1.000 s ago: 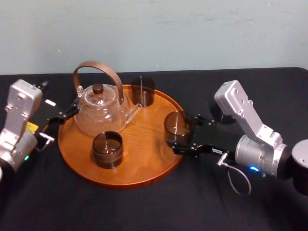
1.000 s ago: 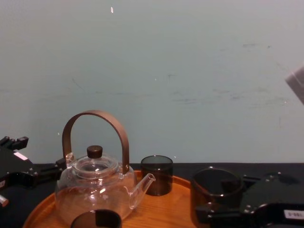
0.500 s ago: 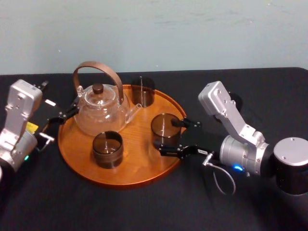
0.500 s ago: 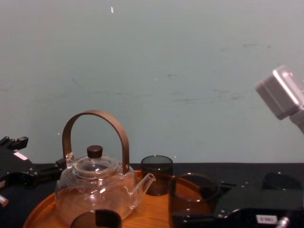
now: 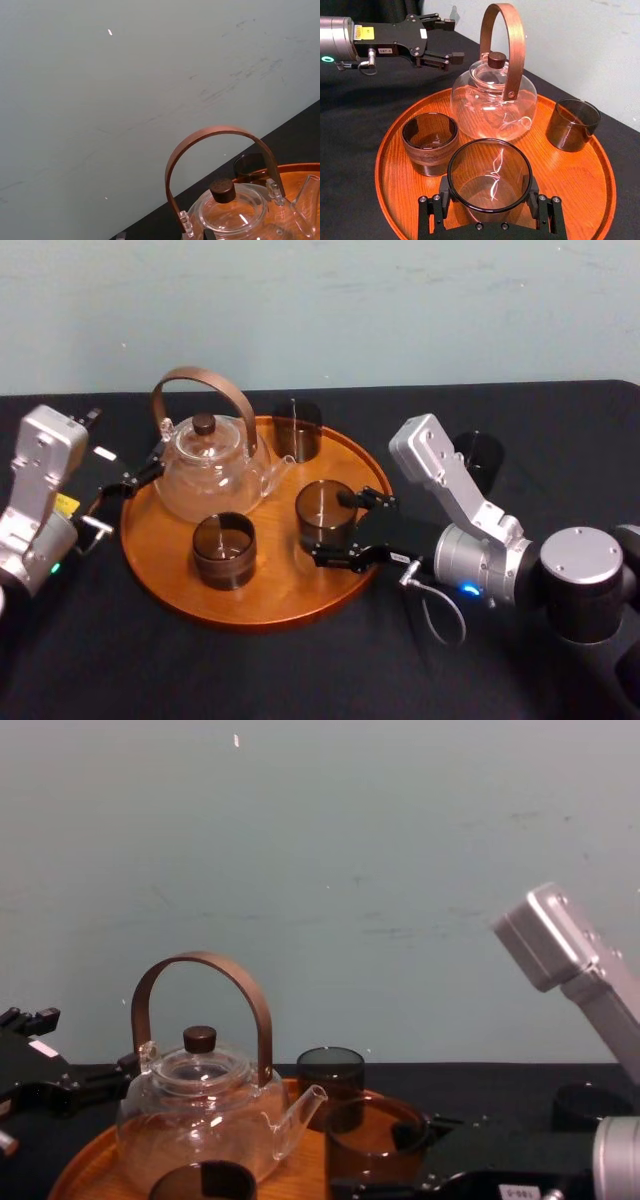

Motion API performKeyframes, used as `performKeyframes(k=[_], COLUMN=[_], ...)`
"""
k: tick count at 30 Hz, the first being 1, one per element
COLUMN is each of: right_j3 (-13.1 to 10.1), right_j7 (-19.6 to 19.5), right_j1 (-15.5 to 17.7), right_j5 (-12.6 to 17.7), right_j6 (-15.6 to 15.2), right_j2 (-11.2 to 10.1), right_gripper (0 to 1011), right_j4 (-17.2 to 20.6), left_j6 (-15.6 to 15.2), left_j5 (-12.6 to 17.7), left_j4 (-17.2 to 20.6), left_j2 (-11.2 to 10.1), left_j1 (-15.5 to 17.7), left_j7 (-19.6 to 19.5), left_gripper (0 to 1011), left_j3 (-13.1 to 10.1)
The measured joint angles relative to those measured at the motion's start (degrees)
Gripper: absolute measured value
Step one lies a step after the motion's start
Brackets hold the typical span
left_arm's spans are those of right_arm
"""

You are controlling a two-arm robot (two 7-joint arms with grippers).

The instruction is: Pick up the glass from the table and place it on the tray.

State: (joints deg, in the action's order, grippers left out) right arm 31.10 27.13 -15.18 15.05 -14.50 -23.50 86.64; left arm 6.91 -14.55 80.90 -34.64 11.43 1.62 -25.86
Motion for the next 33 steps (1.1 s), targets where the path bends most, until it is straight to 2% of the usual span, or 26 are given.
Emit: performKeyframes(k=[12,33], right_j3=[1.0,2.0], right_j7=[0.3,1.6], right_j1=[-1.3,-2.3], right_j5=[-0.4,-0.7], right_j6=[0.6,2.3], right_j2=[1.7,3.1], right_gripper=[903,903], right_j4=[-3.2,-6.8], left_j6=[0.0,0.0], left_j5=[0.0,0.0], left_j4=[0.0,0.0], left_j2=[0.0,0.0], left_j1=[0.0,0.0], left_j7=[0.0,0.0], left_gripper=[1001,1001], left_j3=[0.0,0.0])
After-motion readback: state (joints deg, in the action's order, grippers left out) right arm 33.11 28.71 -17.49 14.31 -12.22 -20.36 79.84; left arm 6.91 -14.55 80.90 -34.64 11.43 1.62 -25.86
